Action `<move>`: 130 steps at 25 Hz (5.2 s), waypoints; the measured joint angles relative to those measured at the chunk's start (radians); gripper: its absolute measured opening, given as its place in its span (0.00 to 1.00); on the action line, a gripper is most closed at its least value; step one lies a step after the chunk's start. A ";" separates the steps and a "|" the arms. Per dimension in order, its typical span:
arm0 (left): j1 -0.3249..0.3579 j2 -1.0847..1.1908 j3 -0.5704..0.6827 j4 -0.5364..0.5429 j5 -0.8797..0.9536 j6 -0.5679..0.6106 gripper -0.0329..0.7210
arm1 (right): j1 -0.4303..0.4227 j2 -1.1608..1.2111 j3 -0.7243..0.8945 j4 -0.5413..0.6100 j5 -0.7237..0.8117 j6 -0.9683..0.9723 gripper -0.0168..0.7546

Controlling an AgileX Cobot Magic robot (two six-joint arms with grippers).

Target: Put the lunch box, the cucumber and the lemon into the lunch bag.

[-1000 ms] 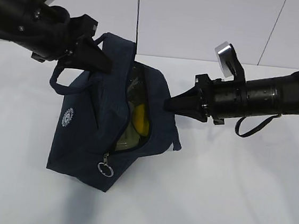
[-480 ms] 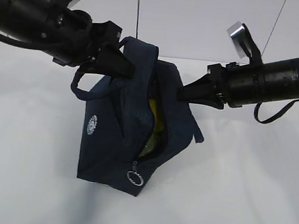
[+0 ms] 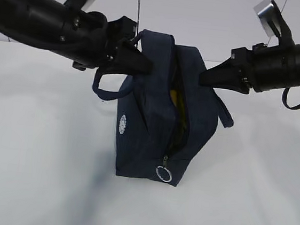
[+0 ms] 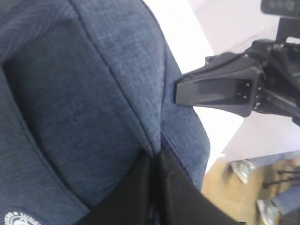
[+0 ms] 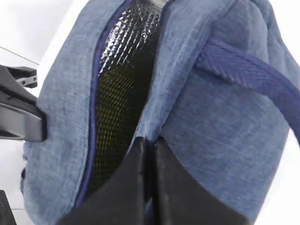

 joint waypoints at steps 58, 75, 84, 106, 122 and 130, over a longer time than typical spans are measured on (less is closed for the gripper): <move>-0.022 0.108 0.000 -0.166 -0.032 0.177 0.04 | -0.001 -0.023 0.000 -0.028 -0.015 -0.013 0.17; -0.022 0.108 0.000 -0.164 -0.032 0.177 0.04 | -0.001 -0.023 -0.106 -0.195 0.228 -0.009 0.47; -0.022 0.108 0.000 -0.164 -0.032 0.177 0.04 | -0.001 -0.048 -0.289 -0.541 0.249 0.239 0.47; -0.022 0.108 0.000 -0.164 -0.034 0.177 0.05 | -0.001 -0.641 0.387 -0.367 0.088 0.011 0.47; -0.022 0.108 0.000 -0.164 -0.036 0.177 0.05 | -0.001 -0.667 0.827 0.286 -0.112 -0.810 0.47; -0.022 0.108 0.000 -0.164 -0.049 0.177 0.05 | -0.001 -0.430 0.837 0.446 -0.050 -1.088 0.47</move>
